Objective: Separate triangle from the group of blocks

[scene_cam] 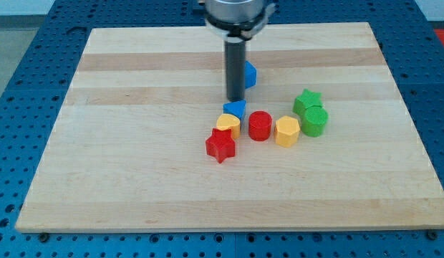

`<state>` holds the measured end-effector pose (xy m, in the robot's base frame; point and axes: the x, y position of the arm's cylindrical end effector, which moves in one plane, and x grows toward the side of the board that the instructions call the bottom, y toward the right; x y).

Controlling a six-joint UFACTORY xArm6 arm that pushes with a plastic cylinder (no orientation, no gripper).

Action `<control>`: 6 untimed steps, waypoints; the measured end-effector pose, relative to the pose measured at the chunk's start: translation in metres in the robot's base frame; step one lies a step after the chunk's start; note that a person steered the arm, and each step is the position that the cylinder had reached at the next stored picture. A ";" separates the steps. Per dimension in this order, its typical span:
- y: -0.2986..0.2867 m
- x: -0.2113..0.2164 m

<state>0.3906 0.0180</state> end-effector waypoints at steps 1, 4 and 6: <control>0.006 -0.035; -0.048 -0.071; -0.056 0.019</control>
<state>0.4098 -0.0383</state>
